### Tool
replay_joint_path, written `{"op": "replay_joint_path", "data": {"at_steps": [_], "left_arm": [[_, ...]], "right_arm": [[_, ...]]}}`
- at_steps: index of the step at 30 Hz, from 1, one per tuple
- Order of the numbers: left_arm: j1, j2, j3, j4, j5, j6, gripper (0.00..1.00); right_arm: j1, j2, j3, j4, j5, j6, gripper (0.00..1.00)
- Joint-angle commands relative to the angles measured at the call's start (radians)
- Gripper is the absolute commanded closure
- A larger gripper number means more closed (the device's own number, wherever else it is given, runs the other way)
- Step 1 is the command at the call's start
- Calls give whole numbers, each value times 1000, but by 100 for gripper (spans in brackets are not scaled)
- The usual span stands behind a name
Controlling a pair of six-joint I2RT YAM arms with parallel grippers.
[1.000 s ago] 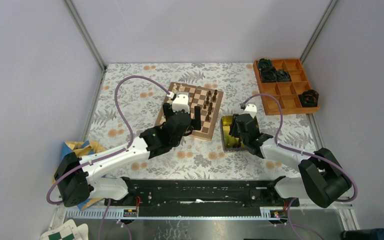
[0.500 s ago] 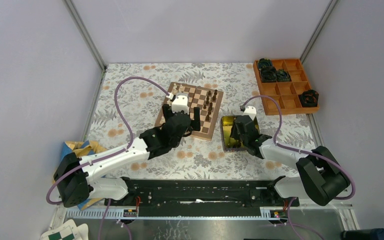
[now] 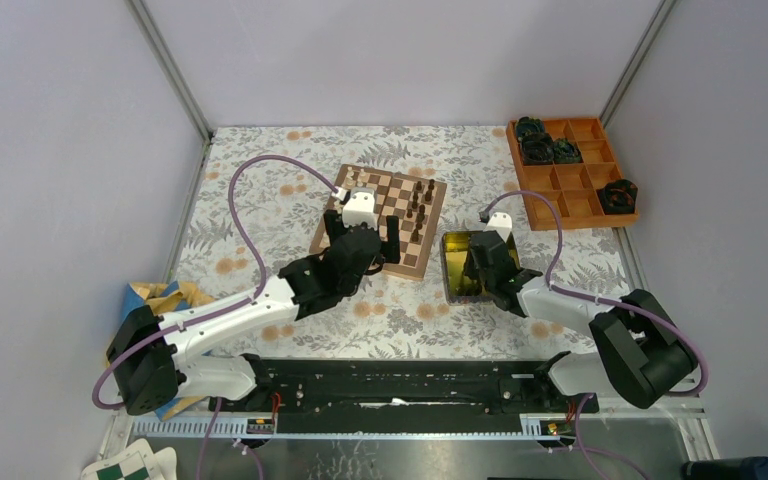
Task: Set up the chess pieces on the board
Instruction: Pick up the chess piece from the storage box.
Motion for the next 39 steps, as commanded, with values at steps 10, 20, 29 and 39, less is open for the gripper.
{"op": "replay_joint_path", "data": {"at_steps": [10, 20, 29, 39], "left_arm": [[-3, -20, -19, 62, -25, -24, 1], [-3, -26, -17, 53, -43, -27, 1], [-2, -59, -2, 20, -64, -38, 1], [-2, -128, 11, -20, -85, -62, 1]], "right_arm": [[23, 17, 25, 32, 59, -52, 80], [63, -26, 44, 3, 107, -94, 93], [117, -121, 91, -60, 171, -136, 100], [124, -131, 218, -86, 171, -254, 100]]}}
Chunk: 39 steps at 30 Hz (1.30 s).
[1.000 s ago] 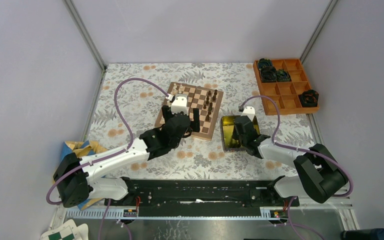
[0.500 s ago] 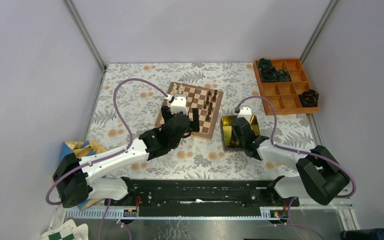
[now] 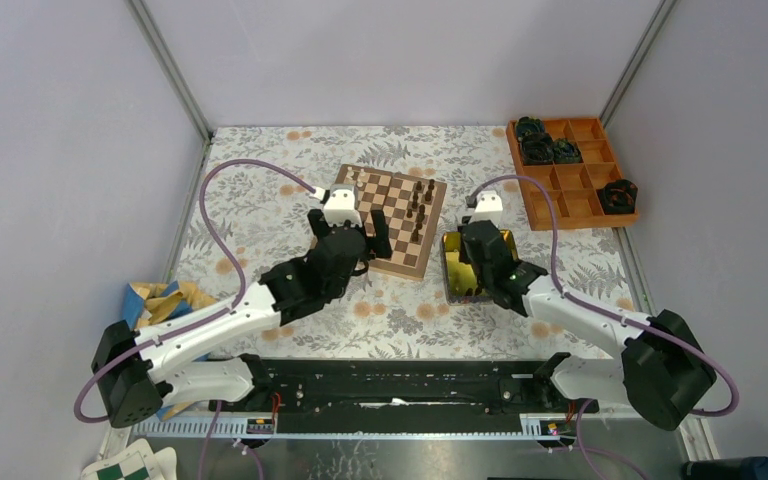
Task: Set up the chess pieces on the board
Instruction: Pick up the chess piece from the storage box, then place the chess piece on the chessboard.
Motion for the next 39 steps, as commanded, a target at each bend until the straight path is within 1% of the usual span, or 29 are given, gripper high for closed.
{"op": "replay_joint_path", "data": {"at_steps": [1, 4, 6, 7, 15, 20, 24, 30, 34, 39], "left_arm": [[-1, -34, 22, -2, -47, -26, 1], [-1, -41, 23, 0, -48, -30, 1], [1, -42, 25, 0, -49, -32, 1], [2, -42, 26, -1, -48, -33, 1], [18, -38, 19, 8, -27, -39, 1], [40, -43, 13, 19, -4, -40, 1], [55, -42, 9, 28, 8, -44, 1], [81, -26, -2, 52, 30, -51, 1], [97, -19, -20, 81, 48, -61, 1], [107, -15, -34, 99, 55, -72, 1]], "right_arm": [[9, 9, 114, 16, 8, -100, 100], [8, 62, 175, 31, -8, -168, 100], [3, 88, 189, 72, -15, -206, 100], [-6, 98, 193, 86, -43, -220, 100], [-147, 163, 164, 242, -340, -252, 100], [-216, 224, 171, 276, -542, -338, 100], [-256, 280, 177, 301, -680, -362, 100], [-299, 355, 182, 374, -786, -361, 100], [-315, 409, 200, 414, -828, -368, 100], [-321, 471, 245, 425, -858, -381, 100]]}}
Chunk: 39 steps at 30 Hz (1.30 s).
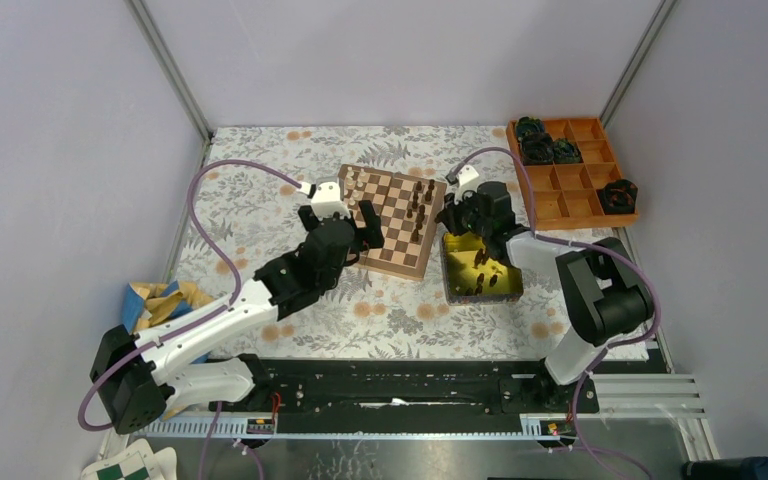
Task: Set up the chess pieces on the board
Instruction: Place the chess piece on the chessboard.
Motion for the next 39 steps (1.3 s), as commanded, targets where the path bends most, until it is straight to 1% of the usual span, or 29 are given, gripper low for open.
{"op": "replay_joint_path", "data": {"at_steps": [1, 9, 23, 39], "left_arm": [[12, 0, -23, 80, 4, -24, 1], [14, -25, -60, 130, 3, -31, 1], [16, -8, -62, 151, 2, -33, 1], [42, 5, -75, 181, 21, -31, 1]], "right_arm": [[-8, 41, 78, 80, -64, -29, 100], [-11, 91, 131, 79, -69, -50, 100], [-19, 182, 260, -35, -80, -99, 100], [-18, 272, 350, -86, -98, -110, 100]]}}
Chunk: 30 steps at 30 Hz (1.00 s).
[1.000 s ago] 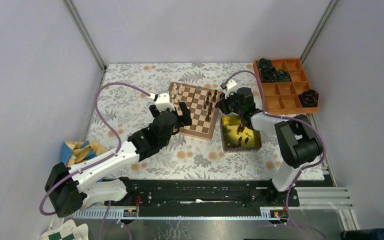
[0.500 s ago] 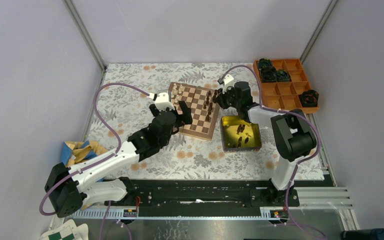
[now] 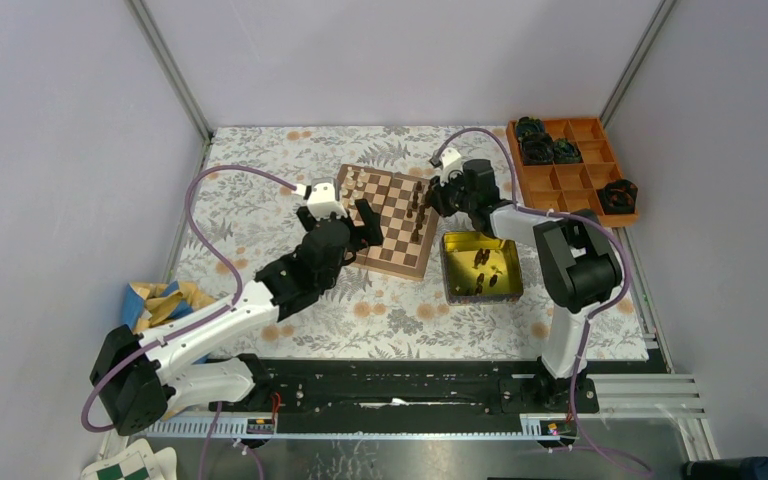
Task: Set up the chess pieces on the board
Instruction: Place the chess piece on the chessboard.
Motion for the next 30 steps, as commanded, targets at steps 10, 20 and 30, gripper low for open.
{"op": "replay_joint_path", "data": {"at_steps": [10, 20, 30], "left_arm": [[25, 9, -25, 83, 13, -15, 1], [27, 5, -29, 83, 22, -21, 1], [27, 2, -29, 80, 32, -27, 1]], "right_arm": [[-5, 38, 82, -23, -32, -20, 100], [-3, 38, 78, -31, -33, -18, 94], [4, 34, 80, -50, -20, -28, 84]]}}
